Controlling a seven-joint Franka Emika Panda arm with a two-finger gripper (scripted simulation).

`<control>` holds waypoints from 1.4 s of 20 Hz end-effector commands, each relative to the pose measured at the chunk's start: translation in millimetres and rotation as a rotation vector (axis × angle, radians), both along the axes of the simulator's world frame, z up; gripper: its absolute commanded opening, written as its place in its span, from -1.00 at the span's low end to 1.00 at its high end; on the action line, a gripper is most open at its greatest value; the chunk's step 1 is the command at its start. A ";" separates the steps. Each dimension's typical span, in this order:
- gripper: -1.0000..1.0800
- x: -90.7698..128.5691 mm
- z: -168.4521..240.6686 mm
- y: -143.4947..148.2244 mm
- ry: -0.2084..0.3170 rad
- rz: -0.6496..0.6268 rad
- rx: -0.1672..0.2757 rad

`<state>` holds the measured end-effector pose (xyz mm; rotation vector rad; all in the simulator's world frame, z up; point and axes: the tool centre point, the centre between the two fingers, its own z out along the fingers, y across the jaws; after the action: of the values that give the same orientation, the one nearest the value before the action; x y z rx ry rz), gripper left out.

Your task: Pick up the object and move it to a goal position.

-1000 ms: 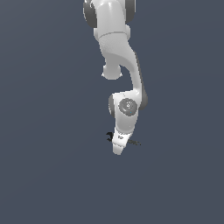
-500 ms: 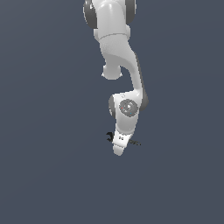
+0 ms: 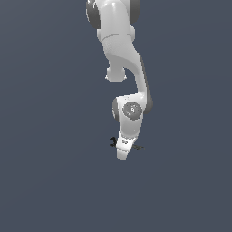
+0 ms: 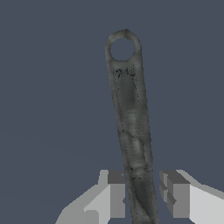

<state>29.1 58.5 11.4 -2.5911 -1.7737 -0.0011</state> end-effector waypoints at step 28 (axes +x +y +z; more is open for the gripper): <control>-1.00 -117.2 108.6 -180.9 0.000 -0.005 -0.002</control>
<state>-82.0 -113.5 114.2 -2.5985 -1.7670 0.0011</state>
